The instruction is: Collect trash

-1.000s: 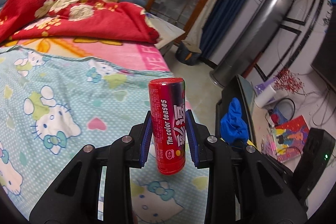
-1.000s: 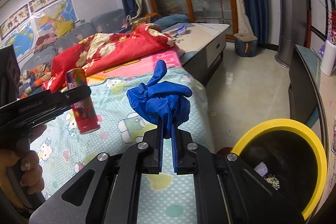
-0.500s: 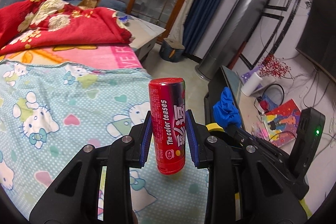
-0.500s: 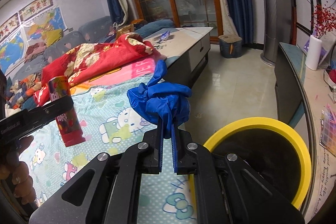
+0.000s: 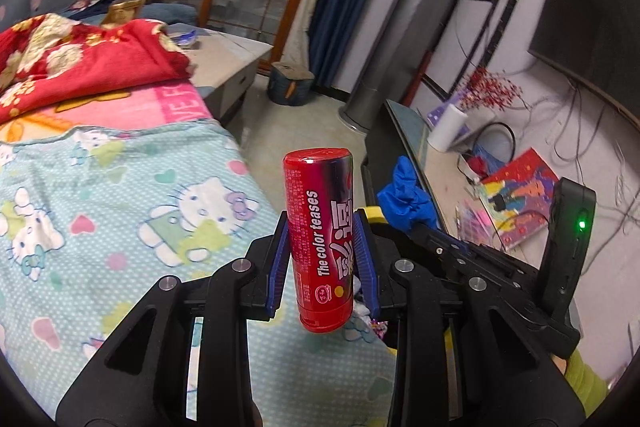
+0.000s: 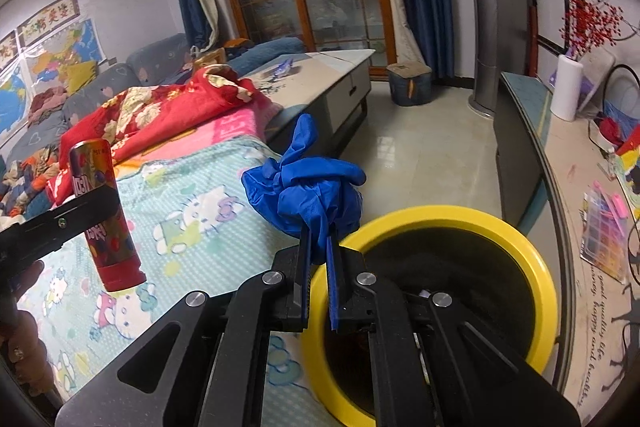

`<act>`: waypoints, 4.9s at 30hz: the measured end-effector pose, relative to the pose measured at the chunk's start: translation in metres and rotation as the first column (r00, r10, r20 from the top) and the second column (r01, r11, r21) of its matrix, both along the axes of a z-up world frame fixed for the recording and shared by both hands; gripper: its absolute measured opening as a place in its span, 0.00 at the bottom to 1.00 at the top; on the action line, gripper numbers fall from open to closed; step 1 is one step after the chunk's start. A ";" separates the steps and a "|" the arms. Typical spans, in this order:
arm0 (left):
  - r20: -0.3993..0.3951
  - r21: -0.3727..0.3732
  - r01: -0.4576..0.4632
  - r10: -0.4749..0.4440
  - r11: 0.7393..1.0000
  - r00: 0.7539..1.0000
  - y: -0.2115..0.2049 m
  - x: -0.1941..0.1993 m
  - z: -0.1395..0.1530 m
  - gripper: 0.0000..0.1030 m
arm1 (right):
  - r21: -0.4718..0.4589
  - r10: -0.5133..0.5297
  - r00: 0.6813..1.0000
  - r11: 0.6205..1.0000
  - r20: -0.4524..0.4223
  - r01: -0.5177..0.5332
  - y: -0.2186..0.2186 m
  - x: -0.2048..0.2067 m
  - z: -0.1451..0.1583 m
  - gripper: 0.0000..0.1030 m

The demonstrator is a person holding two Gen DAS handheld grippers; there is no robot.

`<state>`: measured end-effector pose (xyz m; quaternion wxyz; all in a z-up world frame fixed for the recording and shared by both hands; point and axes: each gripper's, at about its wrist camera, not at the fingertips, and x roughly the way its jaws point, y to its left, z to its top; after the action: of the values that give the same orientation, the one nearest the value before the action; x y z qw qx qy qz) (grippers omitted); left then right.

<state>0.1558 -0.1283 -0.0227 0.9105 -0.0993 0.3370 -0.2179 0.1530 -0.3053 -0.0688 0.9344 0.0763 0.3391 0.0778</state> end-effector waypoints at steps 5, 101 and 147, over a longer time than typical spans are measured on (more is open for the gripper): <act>-0.002 0.016 0.060 -0.060 0.998 0.998 -0.026 -0.003 -0.007 0.23 | -0.008 -0.034 0.999 0.999 -0.023 0.034 -0.017 -0.007 -0.007 0.07; 0.249 0.152 -0.221 0.179 0.963 0.952 0.084 -0.121 0.007 0.89 | -0.088 -0.044 0.919 0.992 0.393 0.086 0.065 -0.148 0.043 0.94; 0.243 0.149 -0.213 0.173 0.966 0.955 0.076 -0.122 0.006 0.89 | -0.084 -0.051 0.923 0.992 0.381 0.090 0.063 -0.148 0.038 0.94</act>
<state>0.0341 -0.0520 -0.0164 0.9653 -0.0264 0.2367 -0.1074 0.0047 -0.2418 -0.0306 0.9871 0.0250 0.1532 0.0402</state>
